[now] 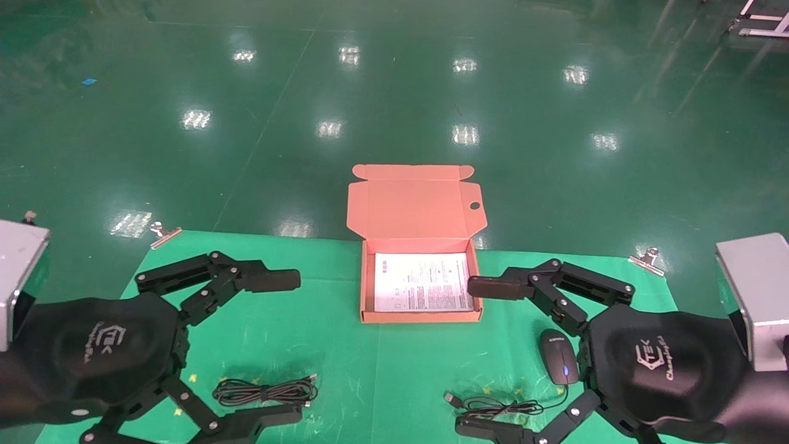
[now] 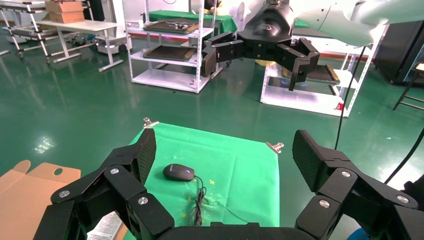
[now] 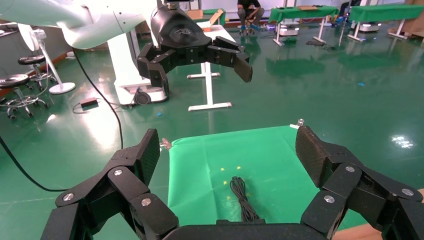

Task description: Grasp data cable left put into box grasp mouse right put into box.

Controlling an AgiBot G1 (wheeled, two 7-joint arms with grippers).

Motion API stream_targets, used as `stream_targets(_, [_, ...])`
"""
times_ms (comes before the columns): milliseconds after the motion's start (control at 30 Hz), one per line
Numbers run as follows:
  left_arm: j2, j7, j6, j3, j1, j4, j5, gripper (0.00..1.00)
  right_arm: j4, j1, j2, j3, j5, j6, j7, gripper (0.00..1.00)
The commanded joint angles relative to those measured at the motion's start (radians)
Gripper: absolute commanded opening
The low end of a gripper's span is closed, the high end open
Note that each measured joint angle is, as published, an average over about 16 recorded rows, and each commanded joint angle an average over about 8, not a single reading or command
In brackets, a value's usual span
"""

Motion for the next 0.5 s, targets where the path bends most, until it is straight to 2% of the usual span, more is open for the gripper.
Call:
stream_targets(33, [0.000,0.000,0.000,0.000,0.000,0.000,0.000,1.00,0.000,0.000,0.000,0.000,0.000,0.000,0.000,1.00])
stream_targets(500, [0.000,0.000,0.000,0.000,0.000,0.000,0.000,1.00,0.000,0.000,0.000,0.000,0.000,0.000,0.000,1.00])
